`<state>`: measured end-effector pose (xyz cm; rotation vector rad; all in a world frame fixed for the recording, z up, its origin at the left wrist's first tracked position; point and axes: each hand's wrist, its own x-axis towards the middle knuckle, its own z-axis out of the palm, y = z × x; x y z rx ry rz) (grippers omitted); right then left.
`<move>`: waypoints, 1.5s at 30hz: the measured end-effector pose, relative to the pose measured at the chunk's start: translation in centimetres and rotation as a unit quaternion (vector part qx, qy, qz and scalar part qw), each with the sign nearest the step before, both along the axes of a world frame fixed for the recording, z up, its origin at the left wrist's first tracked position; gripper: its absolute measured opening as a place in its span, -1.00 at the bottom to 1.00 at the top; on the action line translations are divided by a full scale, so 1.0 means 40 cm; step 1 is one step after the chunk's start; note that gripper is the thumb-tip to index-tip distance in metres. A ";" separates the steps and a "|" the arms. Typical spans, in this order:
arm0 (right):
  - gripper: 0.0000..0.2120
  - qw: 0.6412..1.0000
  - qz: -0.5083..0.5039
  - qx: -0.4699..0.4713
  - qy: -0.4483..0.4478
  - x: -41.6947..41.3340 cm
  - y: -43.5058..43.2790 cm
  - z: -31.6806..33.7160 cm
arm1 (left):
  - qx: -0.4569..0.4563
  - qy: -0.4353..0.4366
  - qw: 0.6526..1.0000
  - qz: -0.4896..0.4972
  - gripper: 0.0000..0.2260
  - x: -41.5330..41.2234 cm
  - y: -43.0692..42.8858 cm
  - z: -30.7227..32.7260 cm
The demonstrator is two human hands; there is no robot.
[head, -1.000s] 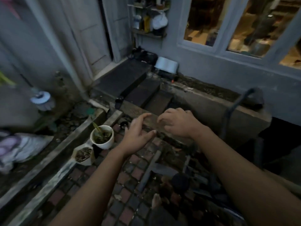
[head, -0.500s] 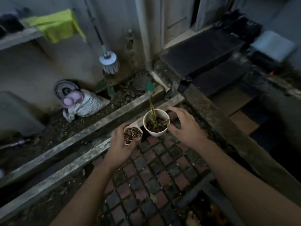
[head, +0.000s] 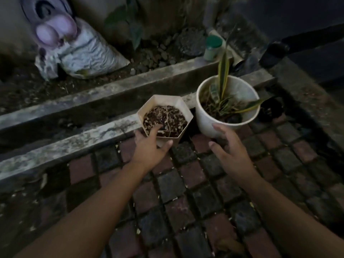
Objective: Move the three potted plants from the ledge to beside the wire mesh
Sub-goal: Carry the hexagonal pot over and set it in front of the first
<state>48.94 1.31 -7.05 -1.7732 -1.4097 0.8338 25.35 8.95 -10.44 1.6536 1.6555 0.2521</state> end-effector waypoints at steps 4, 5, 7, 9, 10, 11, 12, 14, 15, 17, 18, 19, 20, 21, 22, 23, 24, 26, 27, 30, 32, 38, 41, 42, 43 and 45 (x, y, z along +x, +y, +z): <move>-0.55 1.000 0.021 0.013 0.013 -0.049 0.046 -0.174 | 0.132 -0.073 0.988 0.041 -0.80 0.018 -0.009 -0.130; -0.56 0.999 0.035 0.009 0.018 -0.057 0.063 -0.206 | 0.161 -0.083 0.982 0.056 -0.86 0.020 -0.005 -0.153; -0.57 0.998 0.032 -0.005 0.046 -0.072 0.092 -0.262 | 0.198 -0.098 0.972 0.082 -0.94 0.020 0.010 -0.181; -0.55 0.990 -0.017 -0.040 0.131 -0.092 0.114 -0.292 | 0.213 -0.106 0.967 0.089 -0.97 0.022 0.022 -0.188; -0.54 0.982 -0.041 -0.055 0.176 -0.104 0.126 -0.295 | 0.214 -0.106 0.967 0.093 -0.94 0.022 0.028 -0.189; -0.52 0.974 -0.055 -0.061 0.212 -0.114 0.142 -0.296 | 0.212 -0.106 0.967 0.096 -0.91 0.022 0.034 -0.190; -0.48 0.969 -0.056 -0.060 0.232 -0.116 0.164 -0.296 | 0.208 -0.106 0.967 0.098 -0.87 0.021 0.041 -0.193; -0.40 0.969 -0.043 -0.050 0.238 -0.114 0.218 -0.293 | 0.201 -0.121 0.967 0.098 -0.78 0.008 0.056 -0.204; -0.42 0.971 -0.040 -0.050 0.231 -0.112 0.243 -0.285 | 0.201 -0.138 0.965 0.096 -0.75 -0.005 0.063 -0.210; -0.61 0.977 -0.030 -0.063 0.202 -0.114 0.277 -0.270 | 0.200 -0.173 0.961 0.082 -0.69 -0.036 0.065 -0.214; -0.68 0.980 -0.024 -0.067 0.189 -0.118 0.286 -0.263 | 0.193 -0.186 0.961 0.071 -0.68 -0.051 0.061 -0.210; -0.70 0.980 -0.026 -0.069 0.183 -0.125 0.289 -0.258 | 0.182 -0.198 0.962 0.056 -0.67 -0.065 0.057 -0.201; -0.70 0.980 -0.033 -0.070 0.184 -0.135 0.287 -0.253 | 0.167 -0.205 0.964 0.039 -0.68 -0.080 0.056 -0.191; -0.69 0.979 -0.042 -0.069 0.186 -0.149 0.282 -0.249 | 0.150 -0.210 0.966 0.025 -0.70 -0.094 0.059 -0.182; -0.66 0.979 -0.054 -0.065 0.188 -0.163 0.273 -0.245 | 0.136 -0.214 0.967 0.015 -0.70 -0.106 0.064 -0.173; -0.62 0.978 -0.067 -0.060 0.190 -0.179 0.262 -0.243 | 0.123 -0.222 0.967 0.010 -0.71 -0.115 0.070 -0.166; -0.58 0.977 -0.081 -0.055 0.192 -0.194 0.249 -0.242 | 0.111 -0.235 0.966 0.010 -0.70 -0.123 0.077 -0.161; -0.54 0.975 -0.099 -0.042 0.194 -0.218 0.225 -0.247 | 0.096 -0.274 0.956 0.024 -0.68 -0.135 0.090 -0.163; -0.55 0.974 -0.103 -0.036 0.196 -0.228 0.211 -0.251 | 0.094 -0.296 0.950 0.038 -0.68 -0.143 0.095 -0.171; -0.68 0.971 -0.135 -0.013 0.196 -0.252 0.170 -0.260 | 0.093 -0.348 0.930 0.074 -0.68 -0.158 0.108 -0.192; -0.67 0.969 -0.164 -0.001 0.185 -0.269 0.153 -0.263 | 0.109 -0.366 0.921 0.075 -0.57 -0.153 0.110 -0.192; -0.55 0.945 -0.247 -0.053 0.206 -0.347 0.131 -0.252 | 0.114 -0.466 0.866 0.142 -0.49 -0.101 0.065 -0.221; -0.49 0.939 -0.261 -0.074 0.211 -0.381 0.107 -0.269 | 0.085 -0.488 0.854 0.157 -0.61 -0.089 0.047 -0.234; -0.49 0.939 -0.261 -0.070 0.211 -0.387 0.101 -0.278 | 0.082 -0.481 0.860 0.150 -0.61 -0.092 0.050 -0.233; -0.48 0.941 -0.260 -0.064 0.207 -0.390 0.097 -0.285 | 0.083 -0.471 0.867 0.139 -0.63 -0.096 0.056 -0.231; -0.48 0.950 -0.247 -0.048 0.188 -0.384 0.089 -0.293 | 0.088 -0.452 0.880 0.121 -0.68 -0.105 0.062 -0.226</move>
